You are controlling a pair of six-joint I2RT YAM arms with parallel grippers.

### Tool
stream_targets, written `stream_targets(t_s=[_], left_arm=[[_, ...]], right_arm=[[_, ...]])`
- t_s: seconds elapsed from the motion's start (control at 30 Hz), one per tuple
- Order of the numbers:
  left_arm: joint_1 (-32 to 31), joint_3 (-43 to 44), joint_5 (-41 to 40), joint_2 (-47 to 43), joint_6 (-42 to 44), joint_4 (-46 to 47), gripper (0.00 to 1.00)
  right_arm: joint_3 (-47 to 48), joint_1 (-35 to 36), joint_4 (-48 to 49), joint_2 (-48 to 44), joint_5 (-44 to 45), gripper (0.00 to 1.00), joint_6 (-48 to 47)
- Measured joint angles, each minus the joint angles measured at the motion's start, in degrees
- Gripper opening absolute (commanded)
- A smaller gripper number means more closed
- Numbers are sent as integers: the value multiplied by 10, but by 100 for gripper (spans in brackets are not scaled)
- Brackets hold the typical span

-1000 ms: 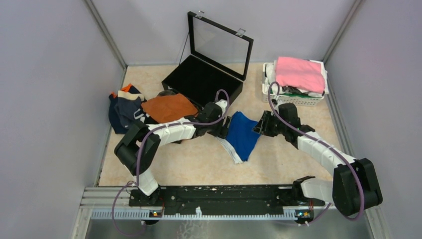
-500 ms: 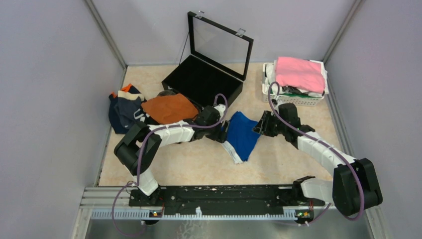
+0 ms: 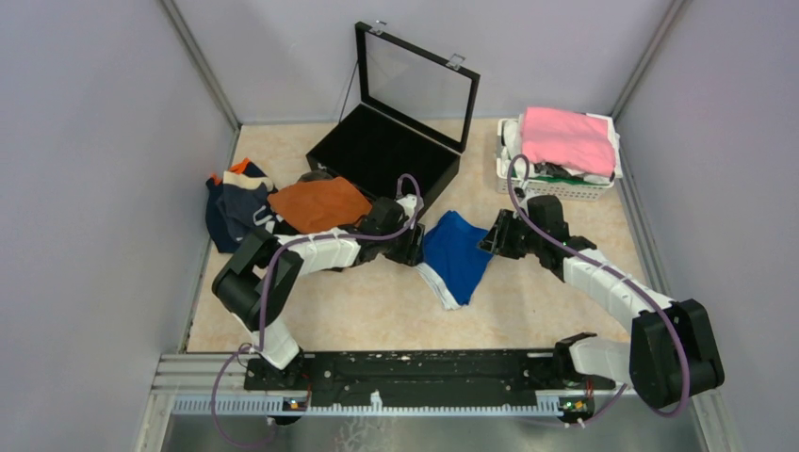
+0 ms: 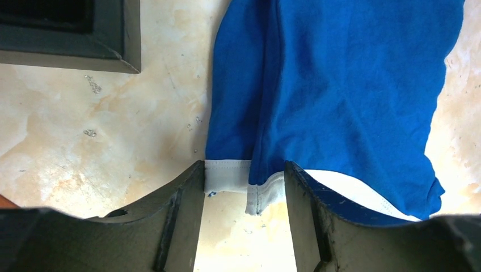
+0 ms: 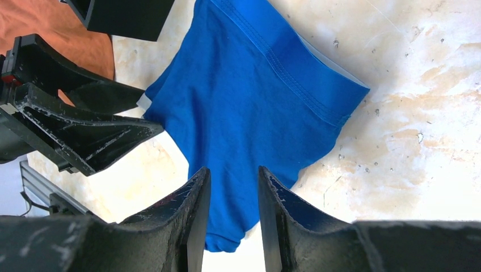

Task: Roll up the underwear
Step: Fold the underwear at the center of the board.

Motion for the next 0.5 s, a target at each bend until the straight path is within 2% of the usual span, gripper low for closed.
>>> stream_targets(t_s=[0.5], left_arm=[[1,-16,60,0,-19,18,10]], right_arm=[[0,0,-4,0,2,36,1]])
